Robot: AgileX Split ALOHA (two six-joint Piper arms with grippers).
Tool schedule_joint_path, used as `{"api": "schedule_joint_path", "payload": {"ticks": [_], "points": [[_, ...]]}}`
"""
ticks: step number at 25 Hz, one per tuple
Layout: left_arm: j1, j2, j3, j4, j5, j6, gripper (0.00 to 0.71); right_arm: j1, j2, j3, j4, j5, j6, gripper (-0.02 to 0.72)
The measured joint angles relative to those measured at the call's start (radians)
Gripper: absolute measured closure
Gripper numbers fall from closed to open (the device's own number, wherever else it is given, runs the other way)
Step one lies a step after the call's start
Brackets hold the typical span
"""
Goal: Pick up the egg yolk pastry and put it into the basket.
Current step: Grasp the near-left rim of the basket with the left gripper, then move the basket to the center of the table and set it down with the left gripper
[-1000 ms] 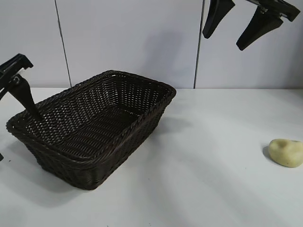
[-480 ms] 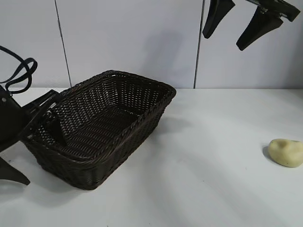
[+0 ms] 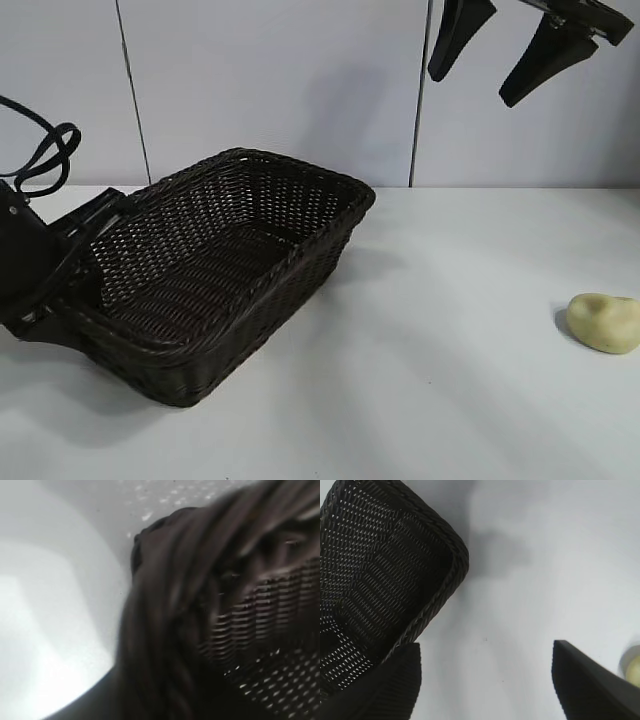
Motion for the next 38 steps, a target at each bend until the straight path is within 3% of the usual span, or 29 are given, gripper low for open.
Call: {"api": "schedule_joint_path", "payload": {"ticks": [7, 17, 28, 33, 38], "points": [[0.0, 0.001, -0.026, -0.003, 0.058, -0.001, 0.609, 0.0, 0.0, 0.0, 0.0, 0.0, 0.0, 0.175], [0.011, 0.001, -0.179, 0.001, 0.221, 0.037, 0.609, 0.0, 0.0, 0.0, 0.0, 0.0, 0.0, 0.175], [0.071, 0.007, -0.284, 0.017, 0.375, 0.25, 0.609, 0.0, 0.0, 0.0, 0.0, 0.0, 0.0, 0.175], [0.079, 0.015, -0.31, 0.03, 0.416, 0.327, 0.609, 0.0, 0.0, 0.0, 0.0, 0.0, 0.0, 0.175], [0.079, 0.087, -0.423, 0.033, 0.506, 0.413, 0.609, 0.0, 0.0, 0.0, 0.0, 0.001, 0.0, 0.175]]}}
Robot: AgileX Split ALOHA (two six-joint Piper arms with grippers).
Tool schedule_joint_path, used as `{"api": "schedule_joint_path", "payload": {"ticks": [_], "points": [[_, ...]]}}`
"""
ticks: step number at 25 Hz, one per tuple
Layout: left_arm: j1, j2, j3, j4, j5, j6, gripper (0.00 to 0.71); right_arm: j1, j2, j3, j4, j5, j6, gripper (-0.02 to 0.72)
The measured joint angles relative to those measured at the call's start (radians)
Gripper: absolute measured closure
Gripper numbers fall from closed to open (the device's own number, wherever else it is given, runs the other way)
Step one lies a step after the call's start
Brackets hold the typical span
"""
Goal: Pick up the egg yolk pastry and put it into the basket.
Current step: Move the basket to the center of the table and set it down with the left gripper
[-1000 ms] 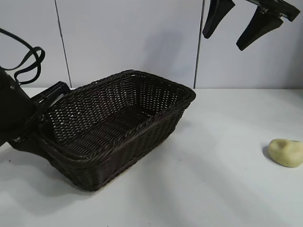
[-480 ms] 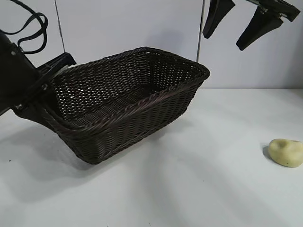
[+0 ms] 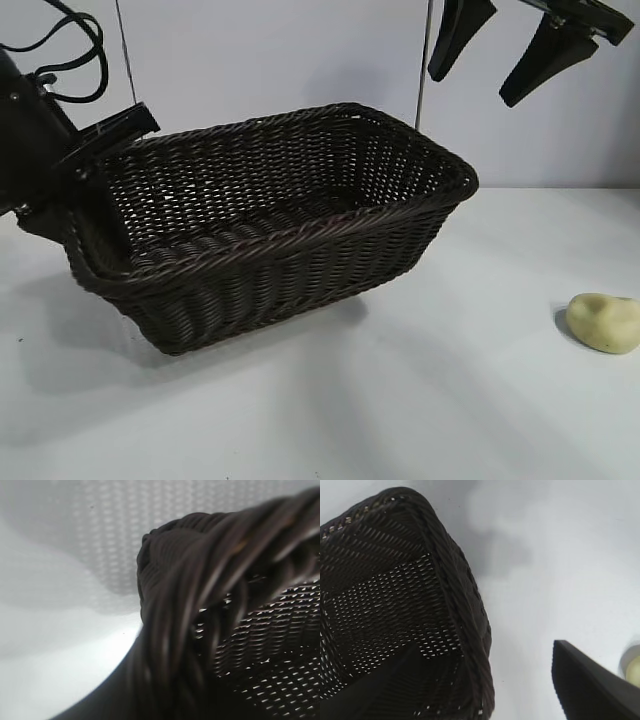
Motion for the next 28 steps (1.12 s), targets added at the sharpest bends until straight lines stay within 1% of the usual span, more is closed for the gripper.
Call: {"api": "schedule_joint_path", "payload": {"ticks": [3, 8, 13, 20, 28], "points": [[0.0, 0.066, -0.095, 0.018, 0.061, 0.067, 0.609, 0.0, 0.0, 0.0, 0.0, 0.0, 0.0, 0.175], [0.0, 0.147, -0.245, 0.111, 0.167, 0.141, 0.609, 0.0, 0.0, 0.0, 0.0, 0.0, 0.0, 0.175], [0.001, 0.19, -0.335, 0.16, 0.211, 0.213, 0.609, 0.0, 0.0, 0.0, 0.0, 0.0, 0.0, 0.175], [0.001, 0.258, -0.393, 0.16, 0.235, 0.224, 0.609, 0.0, 0.0, 0.0, 0.0, 0.0, 0.0, 0.175], [0.001, 0.314, -0.401, 0.154, 0.221, 0.258, 0.609, 0.0, 0.0, 0.0, 0.0, 0.0, 0.0, 0.175]]}}
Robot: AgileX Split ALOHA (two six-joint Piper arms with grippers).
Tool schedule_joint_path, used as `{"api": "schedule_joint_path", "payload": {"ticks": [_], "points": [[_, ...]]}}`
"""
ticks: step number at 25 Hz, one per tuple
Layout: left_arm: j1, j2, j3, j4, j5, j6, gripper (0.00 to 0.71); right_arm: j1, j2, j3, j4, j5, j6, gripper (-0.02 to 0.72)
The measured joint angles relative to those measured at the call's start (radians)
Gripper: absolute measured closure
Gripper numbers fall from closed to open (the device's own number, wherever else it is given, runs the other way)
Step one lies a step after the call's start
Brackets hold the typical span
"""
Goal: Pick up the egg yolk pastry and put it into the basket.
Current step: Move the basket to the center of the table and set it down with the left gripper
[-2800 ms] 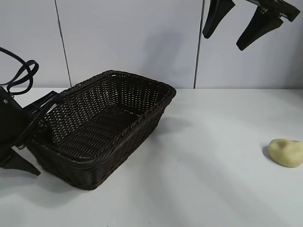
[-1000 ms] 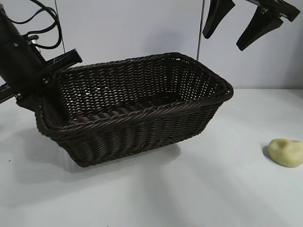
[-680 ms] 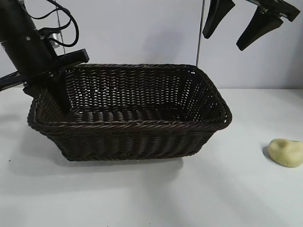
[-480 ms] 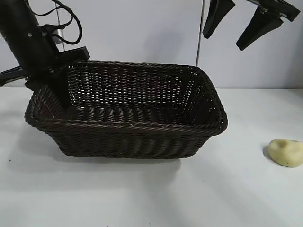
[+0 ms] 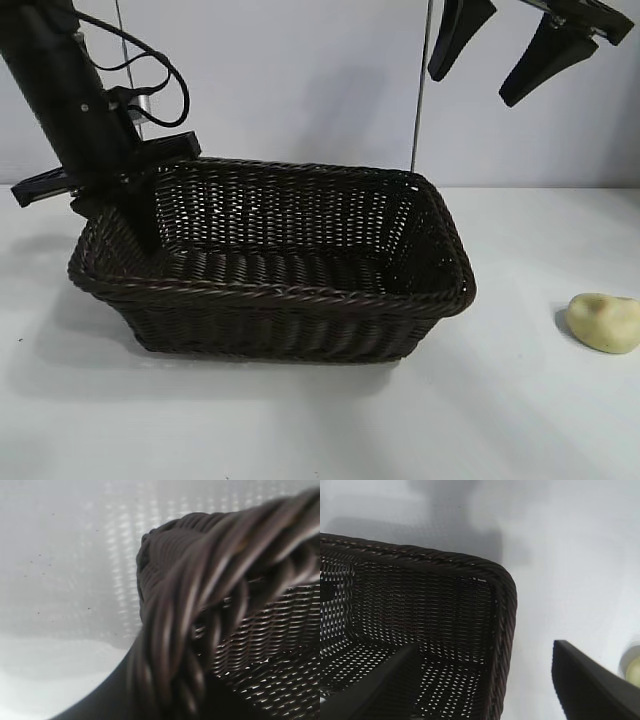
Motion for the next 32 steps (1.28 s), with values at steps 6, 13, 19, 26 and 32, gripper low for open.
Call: {"api": "schedule_joint_path", "payload": {"ticks": [6, 13, 19, 26, 32], "points": [[0.0, 0.04, -0.002, -0.026, -0.016, 0.013, 0.609, 0.0, 0.0, 0.0, 0.0, 0.0, 0.0, 0.175], [0.0, 0.049, -0.005, -0.036, -0.026, 0.016, 0.553, 0.0, 0.0, 0.0, 0.0, -0.001, 0.0, 0.175], [0.0, 0.049, -0.005, -0.048, -0.032, 0.016, 0.213, 0.0, 0.0, 0.0, 0.0, -0.001, 0.0, 0.175], [0.0, 0.049, -0.005, -0.048, -0.031, 0.017, 0.141, 0.0, 0.0, 0.0, 0.0, -0.001, 0.0, 0.175], [0.0, 0.034, -0.005, -0.043, -0.018, 0.017, 0.139, 0.0, 0.0, 0.0, 0.0, -0.001, 0.0, 0.175]]}}
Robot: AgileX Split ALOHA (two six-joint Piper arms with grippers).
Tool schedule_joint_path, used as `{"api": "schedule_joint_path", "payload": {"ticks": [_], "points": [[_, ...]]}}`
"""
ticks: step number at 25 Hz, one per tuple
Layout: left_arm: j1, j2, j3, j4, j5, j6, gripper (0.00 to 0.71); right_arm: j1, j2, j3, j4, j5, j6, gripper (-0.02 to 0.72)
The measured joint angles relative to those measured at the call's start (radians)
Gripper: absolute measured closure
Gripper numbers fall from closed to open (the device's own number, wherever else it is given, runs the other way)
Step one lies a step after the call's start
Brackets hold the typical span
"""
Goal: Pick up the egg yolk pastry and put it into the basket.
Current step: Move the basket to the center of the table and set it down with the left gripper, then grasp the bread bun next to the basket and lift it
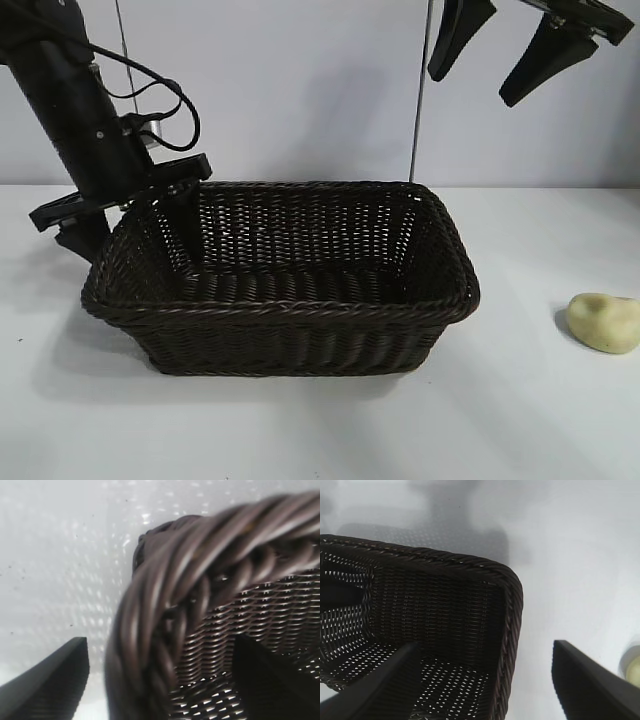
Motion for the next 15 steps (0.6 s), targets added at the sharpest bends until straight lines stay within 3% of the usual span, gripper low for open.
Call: {"api": "schedule_joint_path", "payload": {"ticks": [15], "points": [[0.0, -0.209, -0.023, 0.034, 0.081, 0.001, 0.139, 0.0, 0.0, 0.0, 0.0, 0.0, 0.0, 0.175]]}}
